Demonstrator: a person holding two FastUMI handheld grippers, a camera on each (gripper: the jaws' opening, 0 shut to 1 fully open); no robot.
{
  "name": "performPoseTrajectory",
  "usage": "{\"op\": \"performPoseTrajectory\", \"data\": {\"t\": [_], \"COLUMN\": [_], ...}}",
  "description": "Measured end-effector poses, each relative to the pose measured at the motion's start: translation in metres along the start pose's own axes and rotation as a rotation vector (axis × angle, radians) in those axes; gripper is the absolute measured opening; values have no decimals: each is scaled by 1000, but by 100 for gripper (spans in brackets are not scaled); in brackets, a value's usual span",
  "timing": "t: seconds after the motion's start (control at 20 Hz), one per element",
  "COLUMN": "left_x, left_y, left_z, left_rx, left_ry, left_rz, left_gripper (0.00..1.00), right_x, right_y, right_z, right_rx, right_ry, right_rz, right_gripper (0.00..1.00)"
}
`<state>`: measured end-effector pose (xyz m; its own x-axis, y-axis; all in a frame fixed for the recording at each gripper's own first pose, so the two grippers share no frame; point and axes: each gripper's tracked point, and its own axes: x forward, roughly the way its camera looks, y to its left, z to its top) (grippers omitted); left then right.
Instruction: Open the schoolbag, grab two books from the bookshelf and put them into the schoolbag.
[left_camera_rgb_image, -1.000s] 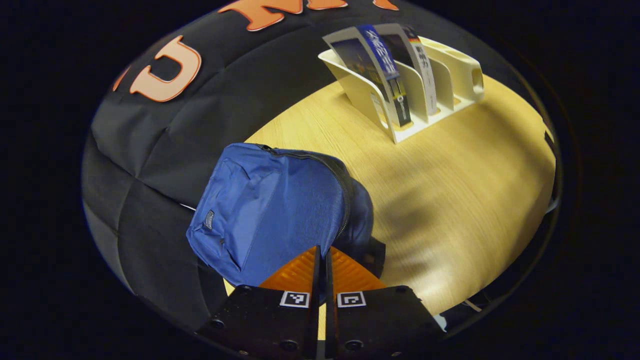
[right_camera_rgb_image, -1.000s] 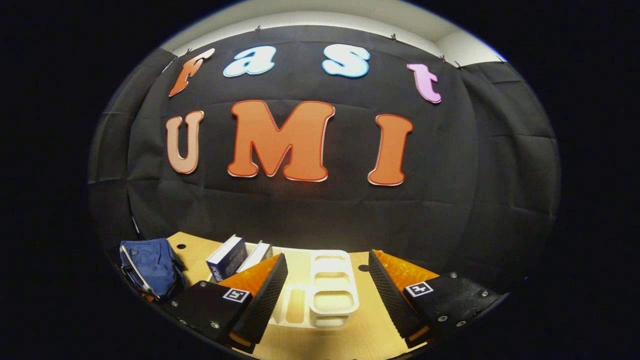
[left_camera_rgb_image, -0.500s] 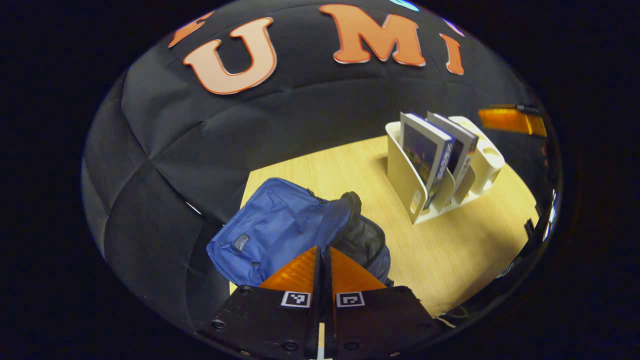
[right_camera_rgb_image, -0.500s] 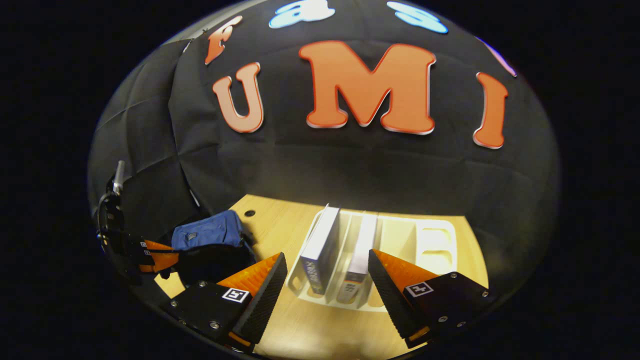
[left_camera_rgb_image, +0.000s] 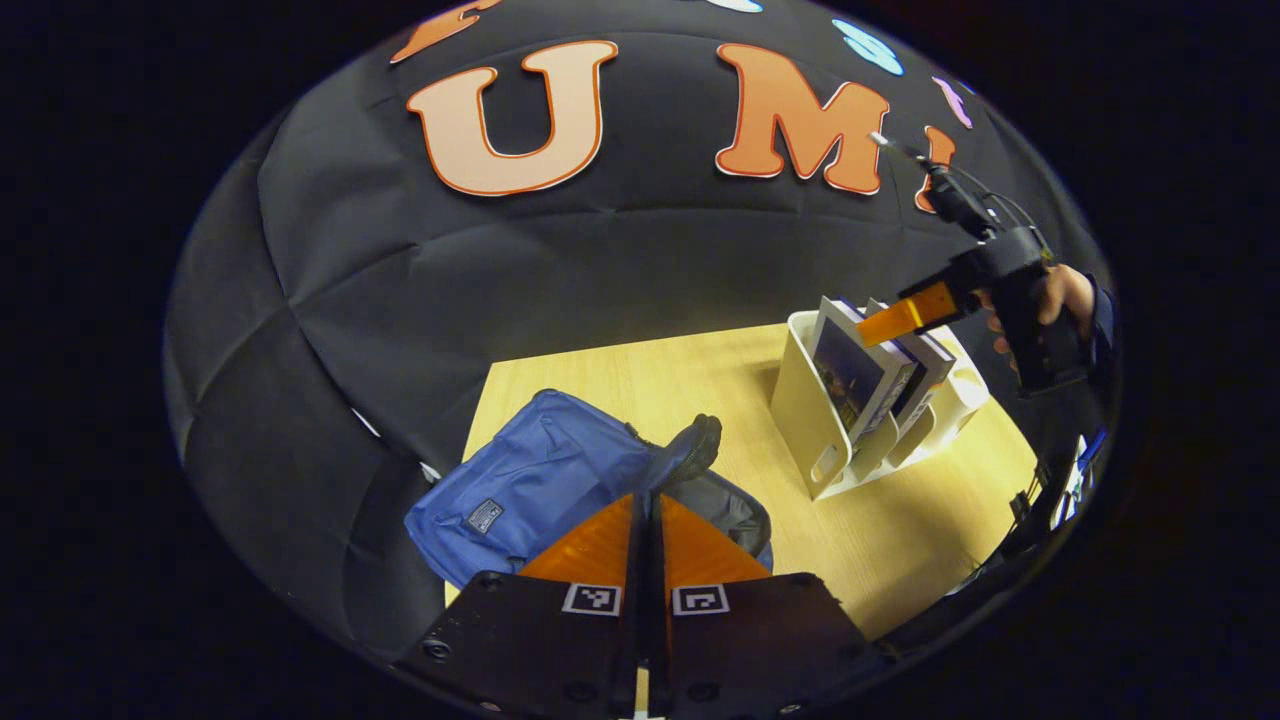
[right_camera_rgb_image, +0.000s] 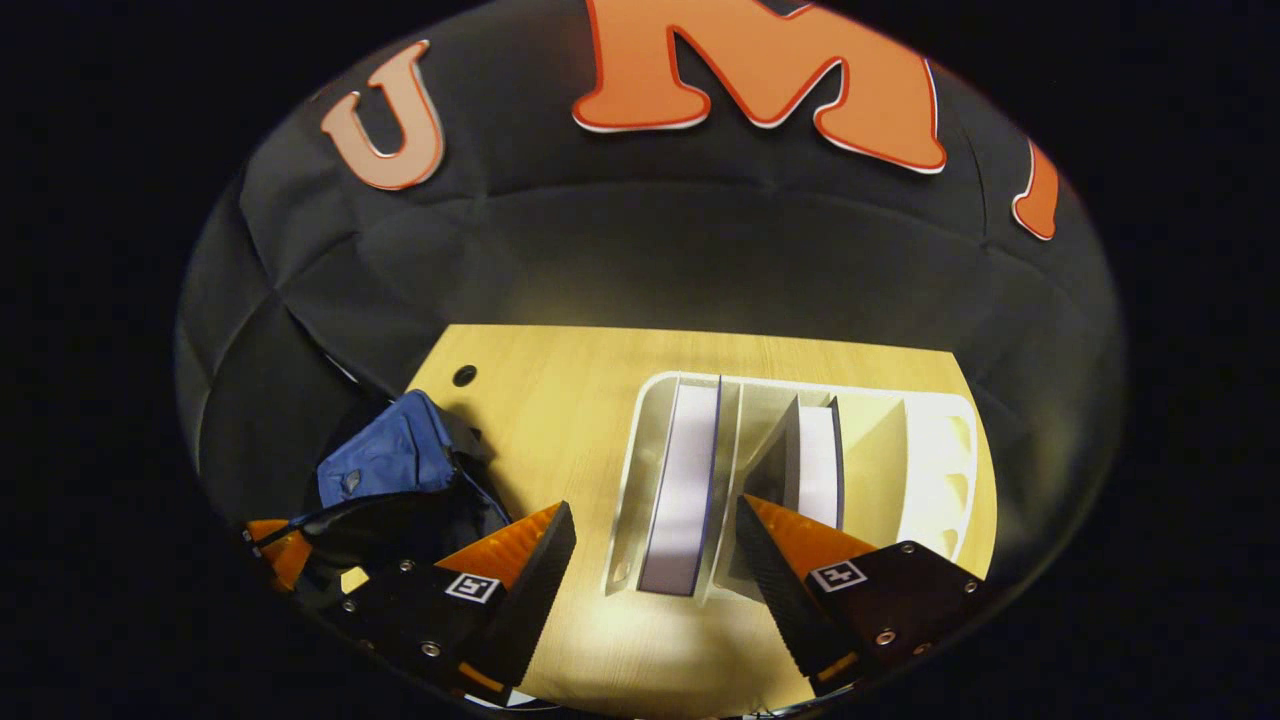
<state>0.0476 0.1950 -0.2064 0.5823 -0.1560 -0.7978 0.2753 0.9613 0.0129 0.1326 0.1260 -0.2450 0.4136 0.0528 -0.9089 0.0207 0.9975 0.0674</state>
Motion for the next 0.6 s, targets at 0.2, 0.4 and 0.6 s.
{"op": "performPoseTrajectory", "data": {"t": [0.2, 0.4, 0.6], "left_x": [10, 17, 21], "left_y": [5, 10, 11], "left_z": [-3, -14, -21], "left_rx": [-9, -21, -28], "left_ry": [-6, 4, 12], "left_rz": [-42, -63, -85], "left_gripper": [5, 5, 5], "right_x": [28, 44, 17], "right_y": [-9, -22, -22], "right_z": [-4, -15, -4], "right_rx": [107, 143, 169], "right_ry": [171, 272, 275], "right_rz": [-31, -109, -81], "right_gripper": [86, 34, 32]}}
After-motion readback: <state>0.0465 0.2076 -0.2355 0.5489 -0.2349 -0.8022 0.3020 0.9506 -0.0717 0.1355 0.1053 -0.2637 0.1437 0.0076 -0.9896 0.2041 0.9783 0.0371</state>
